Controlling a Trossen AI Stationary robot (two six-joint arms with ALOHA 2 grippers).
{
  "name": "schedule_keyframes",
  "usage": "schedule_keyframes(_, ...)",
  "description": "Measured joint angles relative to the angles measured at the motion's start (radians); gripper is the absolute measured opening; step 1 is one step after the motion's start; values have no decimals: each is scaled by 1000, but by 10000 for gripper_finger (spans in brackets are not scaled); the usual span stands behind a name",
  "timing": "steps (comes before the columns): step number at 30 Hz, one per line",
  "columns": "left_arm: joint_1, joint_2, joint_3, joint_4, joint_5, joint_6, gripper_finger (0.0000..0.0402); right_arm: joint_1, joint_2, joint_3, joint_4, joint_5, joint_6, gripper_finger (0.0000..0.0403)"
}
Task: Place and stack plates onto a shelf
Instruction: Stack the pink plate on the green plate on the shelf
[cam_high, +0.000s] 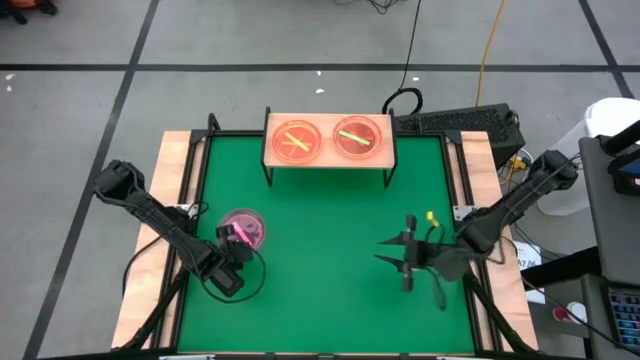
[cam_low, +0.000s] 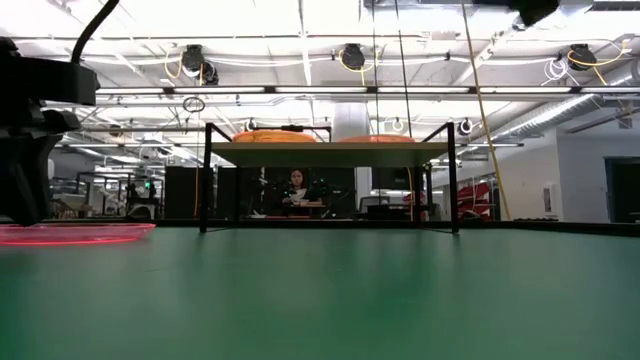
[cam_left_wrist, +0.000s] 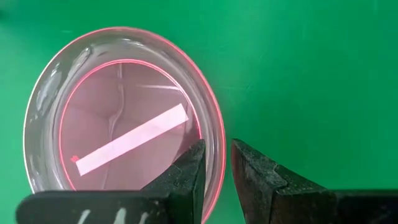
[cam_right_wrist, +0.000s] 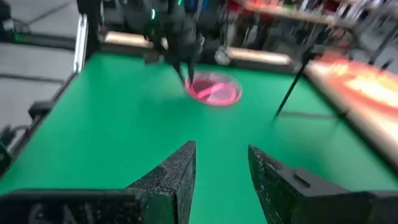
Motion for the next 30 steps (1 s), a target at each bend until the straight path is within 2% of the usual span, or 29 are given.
schedule_keyframes(3,0,0,-19,37,-1,9,83,60,-82,-16,12,99,-53,132)
schedule_keyframes(7,0,0,-53,55,0,10,83,121,-225,-118,107,199,-104,132)
schedule_keyframes(12,0,0,-79,75,-1,0,83,169,-418,-315,296,200,-199,132)
schedule_keyframes(17,0,-2,-90,89,-9,4,83,203,-589,-515,577,200,-357,132)
schedule_keyframes(24,0,-2,-90,92,-16,39,80,212,-734,-703,872,200,-468,132)
schedule_keyframes(27,0,-1,-91,93,-36,60,74,213,-753,-701,836,228,-478,132)
schedule_keyframes(30,4,0,-93,91,-54,64,52,214,-753,-702,834,226,-479,132)
